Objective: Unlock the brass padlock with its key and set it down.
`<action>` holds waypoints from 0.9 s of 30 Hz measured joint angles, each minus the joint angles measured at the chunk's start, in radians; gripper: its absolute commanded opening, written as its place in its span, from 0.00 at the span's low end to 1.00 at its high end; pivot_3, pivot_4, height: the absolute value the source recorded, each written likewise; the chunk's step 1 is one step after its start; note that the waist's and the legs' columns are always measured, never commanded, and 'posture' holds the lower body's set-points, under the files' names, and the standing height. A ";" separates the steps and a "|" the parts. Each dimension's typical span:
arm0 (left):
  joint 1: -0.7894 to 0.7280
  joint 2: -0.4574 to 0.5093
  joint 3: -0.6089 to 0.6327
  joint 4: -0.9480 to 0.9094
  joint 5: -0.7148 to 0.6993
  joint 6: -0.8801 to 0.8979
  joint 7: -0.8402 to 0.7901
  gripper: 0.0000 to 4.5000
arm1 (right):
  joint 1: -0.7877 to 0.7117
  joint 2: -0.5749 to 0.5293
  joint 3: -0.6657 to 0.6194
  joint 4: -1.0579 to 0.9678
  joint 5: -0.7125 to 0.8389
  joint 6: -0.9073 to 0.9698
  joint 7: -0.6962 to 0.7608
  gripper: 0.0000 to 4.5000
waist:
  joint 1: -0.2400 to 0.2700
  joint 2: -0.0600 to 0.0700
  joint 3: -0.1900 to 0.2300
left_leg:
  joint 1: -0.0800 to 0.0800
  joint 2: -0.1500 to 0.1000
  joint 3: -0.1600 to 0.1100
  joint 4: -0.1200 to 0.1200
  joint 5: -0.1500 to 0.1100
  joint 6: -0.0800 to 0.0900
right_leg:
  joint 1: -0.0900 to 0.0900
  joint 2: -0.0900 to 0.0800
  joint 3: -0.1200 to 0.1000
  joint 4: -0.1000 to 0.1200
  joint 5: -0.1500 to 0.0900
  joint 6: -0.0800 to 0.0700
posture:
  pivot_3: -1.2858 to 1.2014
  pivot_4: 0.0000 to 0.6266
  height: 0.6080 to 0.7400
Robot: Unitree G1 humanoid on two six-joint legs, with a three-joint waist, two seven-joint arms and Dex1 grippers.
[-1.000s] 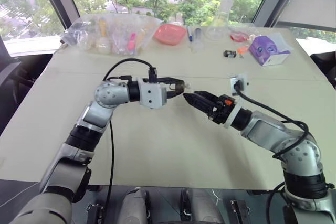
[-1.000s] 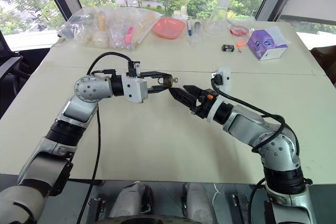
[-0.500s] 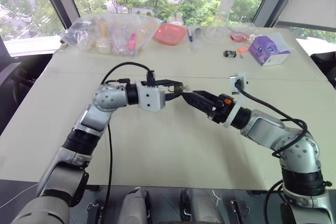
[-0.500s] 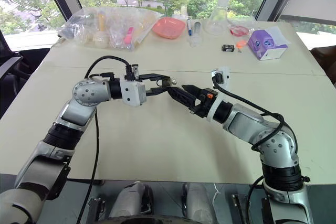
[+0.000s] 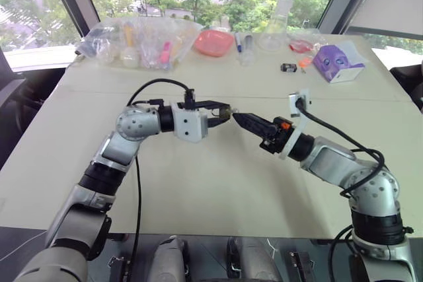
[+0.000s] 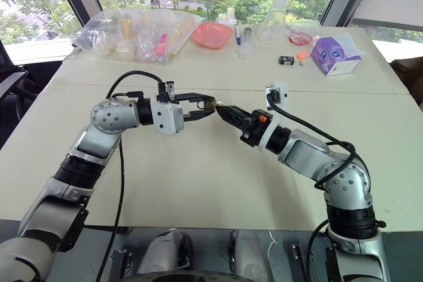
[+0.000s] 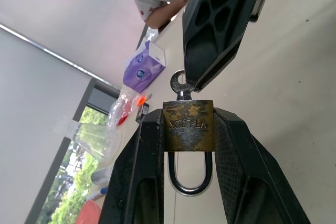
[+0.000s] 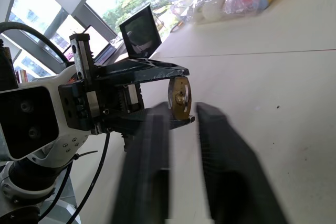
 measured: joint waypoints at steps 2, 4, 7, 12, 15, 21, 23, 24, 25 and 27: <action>0.000 0.000 -0.001 0.000 0.000 -0.001 0.000 0.16 | 0.000 0.009 0.000 0.000 0.004 0.000 -0.005 0.01 | 0.000 0.000 0.000 | 0.000 0.000 0.000 0.000 0.000 0.000 | 0.000 0.000 0.000 0.000 0.000 0.000 | 0.52 0.24 1.00; 0.000 0.001 -0.001 0.000 0.000 -0.007 0.000 0.16 | 0.000 0.011 0.000 0.000 0.006 0.000 -0.010 0.01 | 0.000 0.000 0.000 | 0.000 0.000 0.000 0.000 0.000 0.000 | 0.000 0.000 0.000 0.000 0.000 0.000 | 0.52 0.24 1.00; 0.000 0.005 -0.001 0.000 0.001 -0.014 0.000 0.16 | 0.000 0.017 0.000 0.000 0.014 0.000 -0.017 0.01 | -0.001 0.000 0.000 | 0.000 0.000 0.000 0.000 0.000 0.000 | 0.000 0.000 0.000 0.000 0.000 0.000 | 0.52 0.24 1.00; 0.000 0.005 -0.001 0.004 0.028 -0.058 0.026 0.16 | 0.001 0.043 -0.003 0.001 0.041 -0.001 -0.051 0.01 | -0.001 0.000 0.000 | 0.000 0.000 0.000 0.000 0.000 0.000 | 0.000 0.000 0.000 0.000 0.000 0.000 | 0.52 0.24 1.00; -0.007 0.006 0.001 0.022 0.068 -0.116 0.066 0.16 | 0.002 0.075 -0.018 0.009 0.090 -0.006 -0.097 0.01 | 0.000 0.000 0.000 | 0.000 0.000 0.000 0.000 0.000 0.000 | 0.000 0.000 0.000 0.000 0.000 0.000 | 0.52 0.24 1.00; -0.038 0.008 0.009 0.103 0.187 -0.288 0.216 0.16 | 0.005 0.154 -0.035 0.026 0.240 -0.065 -0.233 0.01 | -0.001 0.000 0.000 | 0.000 0.000 0.000 0.000 0.000 0.000 | 0.000 0.000 0.000 0.000 0.000 0.000 | 0.52 0.24 1.00; -0.041 0.010 0.011 0.121 0.214 -0.325 0.252 0.16 | 0.005 0.161 -0.034 0.026 0.273 -0.073 -0.262 0.01 | -0.001 0.000 0.000 | 0.000 0.000 0.000 0.000 0.000 0.000 | 0.000 0.000 0.000 0.000 0.000 0.000 | 0.52 0.24 1.00; -0.044 0.012 0.011 0.135 0.239 -0.354 0.282 0.16 | 0.005 0.162 -0.032 0.026 0.293 -0.079 -0.280 0.01 | -0.001 0.000 0.000 | 0.000 0.000 0.000 0.000 0.000 0.000 | 0.000 0.000 0.000 0.000 0.000 0.000 | 0.52 0.24 1.00; -0.044 0.013 0.011 0.142 0.254 -0.369 0.302 0.16 | 0.005 0.163 -0.030 0.026 0.306 -0.083 -0.291 0.01 | -0.001 0.000 0.000 | 0.000 0.000 0.000 0.000 0.000 0.000 | 0.000 0.000 0.000 0.000 0.000 0.000 | 0.52 0.24 1.00; -0.047 0.016 0.012 0.160 0.296 -0.405 0.351 0.16 | 0.006 0.168 -0.026 0.026 0.335 -0.094 -0.319 0.01 | -0.001 0.000 0.000 | 0.000 0.000 0.000 0.000 0.000 0.000 | 0.000 0.000 0.000 0.000 0.000 0.000 | 0.52 0.24 1.00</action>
